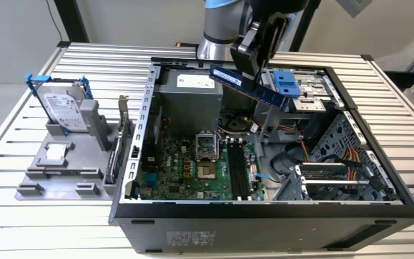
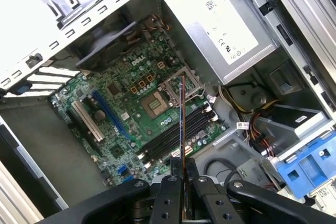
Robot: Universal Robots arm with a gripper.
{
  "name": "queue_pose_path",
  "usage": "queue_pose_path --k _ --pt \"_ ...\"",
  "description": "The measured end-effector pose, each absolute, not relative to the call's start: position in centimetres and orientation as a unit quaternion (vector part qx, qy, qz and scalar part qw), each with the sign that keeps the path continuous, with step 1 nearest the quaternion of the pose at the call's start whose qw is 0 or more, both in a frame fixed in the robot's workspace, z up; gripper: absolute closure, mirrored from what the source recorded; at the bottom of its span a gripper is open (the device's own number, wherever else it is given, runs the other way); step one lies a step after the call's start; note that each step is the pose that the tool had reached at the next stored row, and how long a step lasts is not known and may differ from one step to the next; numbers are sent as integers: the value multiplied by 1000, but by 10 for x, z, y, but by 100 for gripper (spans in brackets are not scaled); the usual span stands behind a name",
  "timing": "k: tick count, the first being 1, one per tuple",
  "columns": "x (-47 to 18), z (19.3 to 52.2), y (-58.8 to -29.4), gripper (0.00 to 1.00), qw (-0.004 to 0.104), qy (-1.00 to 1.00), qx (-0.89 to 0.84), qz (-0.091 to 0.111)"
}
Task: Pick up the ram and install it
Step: 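Insert the ram into the slot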
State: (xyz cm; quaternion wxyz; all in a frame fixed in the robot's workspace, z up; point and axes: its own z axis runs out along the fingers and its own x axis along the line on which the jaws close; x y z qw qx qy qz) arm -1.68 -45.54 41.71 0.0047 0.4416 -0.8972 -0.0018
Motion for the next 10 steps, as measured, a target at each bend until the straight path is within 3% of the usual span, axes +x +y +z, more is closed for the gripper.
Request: queue_pose_path --k 10 --pt "-16 417 -455 100 5 -909 417 -1"
